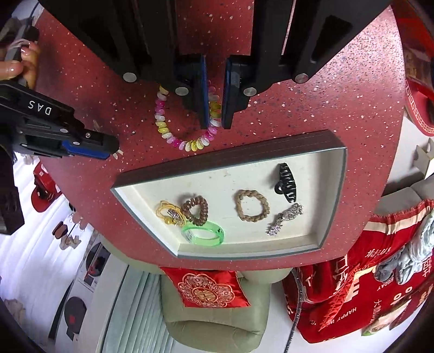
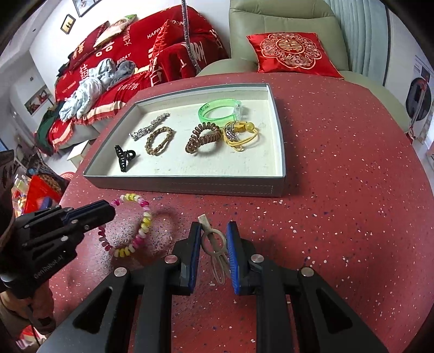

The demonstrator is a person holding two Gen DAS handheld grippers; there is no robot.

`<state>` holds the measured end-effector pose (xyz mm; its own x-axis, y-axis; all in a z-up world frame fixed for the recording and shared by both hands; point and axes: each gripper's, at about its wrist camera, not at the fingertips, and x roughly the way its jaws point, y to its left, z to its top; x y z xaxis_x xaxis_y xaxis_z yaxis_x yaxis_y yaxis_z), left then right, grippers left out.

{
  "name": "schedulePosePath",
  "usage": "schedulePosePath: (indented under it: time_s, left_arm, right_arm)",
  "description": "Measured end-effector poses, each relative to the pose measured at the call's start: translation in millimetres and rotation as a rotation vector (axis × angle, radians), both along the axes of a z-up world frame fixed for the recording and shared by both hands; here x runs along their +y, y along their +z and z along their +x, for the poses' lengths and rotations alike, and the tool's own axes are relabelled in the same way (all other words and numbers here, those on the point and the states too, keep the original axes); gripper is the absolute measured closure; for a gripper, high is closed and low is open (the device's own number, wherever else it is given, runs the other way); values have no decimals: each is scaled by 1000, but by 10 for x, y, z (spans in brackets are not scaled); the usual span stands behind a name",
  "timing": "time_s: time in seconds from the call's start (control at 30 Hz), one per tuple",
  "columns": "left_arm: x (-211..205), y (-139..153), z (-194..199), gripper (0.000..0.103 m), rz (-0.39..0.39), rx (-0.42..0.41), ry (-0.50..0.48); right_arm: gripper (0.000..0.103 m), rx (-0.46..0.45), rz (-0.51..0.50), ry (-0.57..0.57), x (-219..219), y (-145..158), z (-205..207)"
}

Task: Organize jewelry
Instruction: 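Carry the hair clip into the tray with the right tool while the left tool carries the beaded bracelet there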

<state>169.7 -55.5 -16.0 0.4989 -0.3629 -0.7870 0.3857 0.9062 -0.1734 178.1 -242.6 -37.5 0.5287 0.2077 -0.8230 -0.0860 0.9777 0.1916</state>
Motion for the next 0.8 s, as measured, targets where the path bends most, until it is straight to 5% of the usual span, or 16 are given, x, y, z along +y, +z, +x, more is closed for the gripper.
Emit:
schedulePosePath:
  time_s: [0.47, 0.8]
  left_arm:
    - [159, 324, 141, 76, -45, -65, 25]
    - [121, 435, 510, 76, -46, -80, 57]
  right_arm:
    - [82, -38, 21, -21, -26, 211, 66]
    - [82, -68, 12, -34, 15, 377, 477]
